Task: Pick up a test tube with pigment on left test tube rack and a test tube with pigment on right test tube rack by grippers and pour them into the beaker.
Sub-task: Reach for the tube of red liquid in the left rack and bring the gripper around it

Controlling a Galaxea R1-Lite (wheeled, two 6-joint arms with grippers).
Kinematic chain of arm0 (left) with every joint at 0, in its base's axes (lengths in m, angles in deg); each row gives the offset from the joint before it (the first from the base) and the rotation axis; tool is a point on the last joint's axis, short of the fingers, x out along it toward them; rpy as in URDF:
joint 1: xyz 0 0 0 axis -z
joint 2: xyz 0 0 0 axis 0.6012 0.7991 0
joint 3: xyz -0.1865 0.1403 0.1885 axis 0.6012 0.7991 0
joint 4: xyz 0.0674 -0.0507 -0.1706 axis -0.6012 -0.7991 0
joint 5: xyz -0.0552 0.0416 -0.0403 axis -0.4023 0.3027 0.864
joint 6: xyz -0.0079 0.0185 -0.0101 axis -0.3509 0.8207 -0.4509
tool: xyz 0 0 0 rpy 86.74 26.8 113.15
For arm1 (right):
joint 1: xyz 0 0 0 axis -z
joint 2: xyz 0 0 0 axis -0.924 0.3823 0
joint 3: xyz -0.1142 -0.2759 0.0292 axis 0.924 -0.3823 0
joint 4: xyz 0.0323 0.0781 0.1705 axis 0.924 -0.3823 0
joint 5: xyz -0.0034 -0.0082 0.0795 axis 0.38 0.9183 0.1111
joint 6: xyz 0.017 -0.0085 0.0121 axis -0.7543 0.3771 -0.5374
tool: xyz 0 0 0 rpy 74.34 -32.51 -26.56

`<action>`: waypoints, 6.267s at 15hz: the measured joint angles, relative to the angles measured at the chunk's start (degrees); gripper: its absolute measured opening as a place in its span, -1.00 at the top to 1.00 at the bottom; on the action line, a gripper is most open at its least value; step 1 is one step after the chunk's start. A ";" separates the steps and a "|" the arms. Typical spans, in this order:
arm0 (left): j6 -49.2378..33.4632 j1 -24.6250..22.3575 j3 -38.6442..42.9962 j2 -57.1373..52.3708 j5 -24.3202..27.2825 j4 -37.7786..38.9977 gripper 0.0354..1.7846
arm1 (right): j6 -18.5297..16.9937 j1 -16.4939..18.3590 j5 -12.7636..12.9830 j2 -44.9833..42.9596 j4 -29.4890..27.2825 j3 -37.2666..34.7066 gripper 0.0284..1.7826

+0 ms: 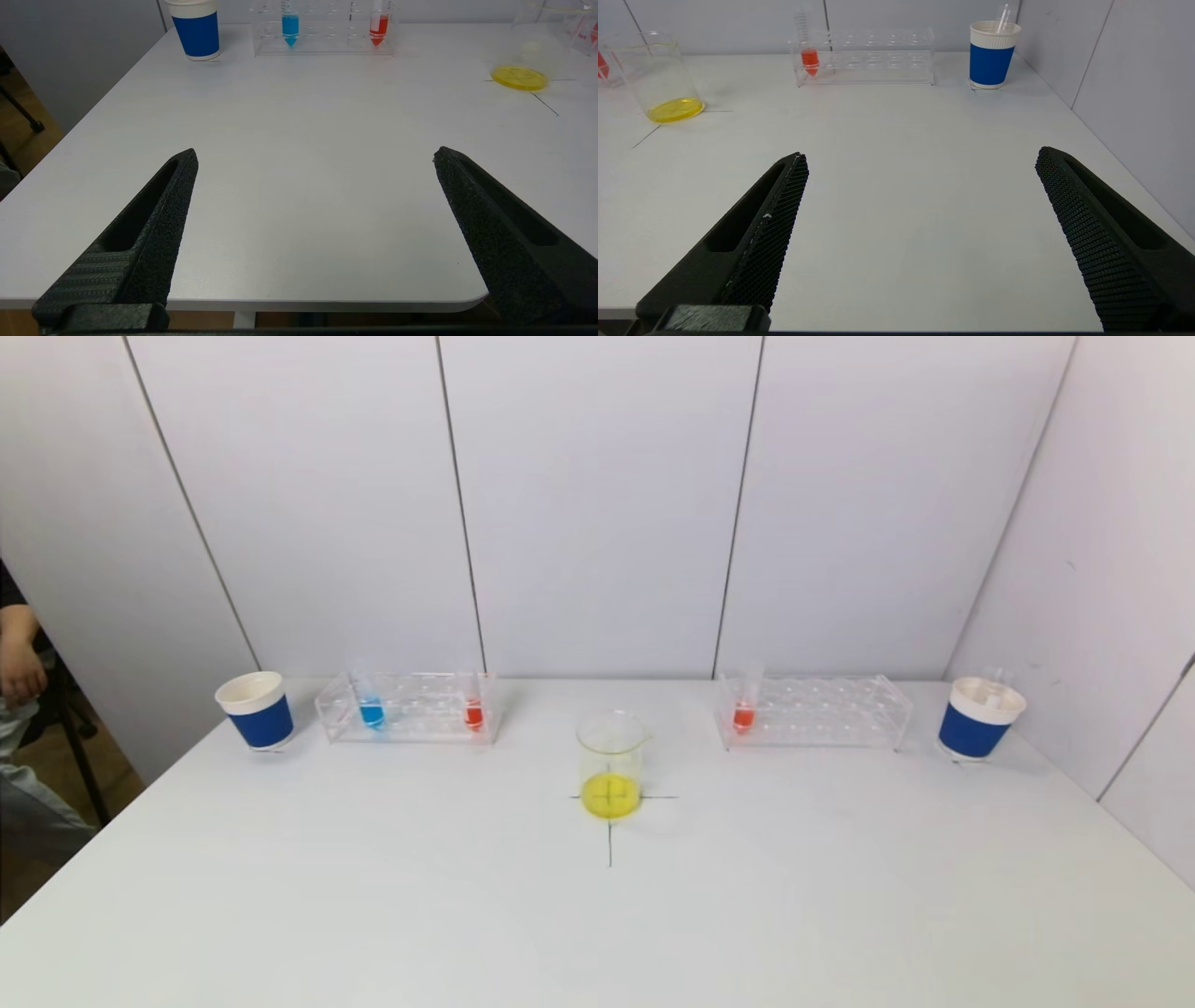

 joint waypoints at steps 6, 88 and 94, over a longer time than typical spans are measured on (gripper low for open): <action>0.95 0.06 -0.26 0.00 0.07 -0.33 -0.98 | 0.00 0.00 0.00 0.00 0.00 0.00 -0.99; -2.23 18.22 -55.54 131.28 -14.53 72.25 -0.98 | 0.00 0.00 0.00 0.04 -0.02 0.00 -0.99; -2.23 18.07 -55.99 131.67 -14.56 72.23 -0.98 | 0.00 0.00 0.00 0.04 0.00 0.00 -0.99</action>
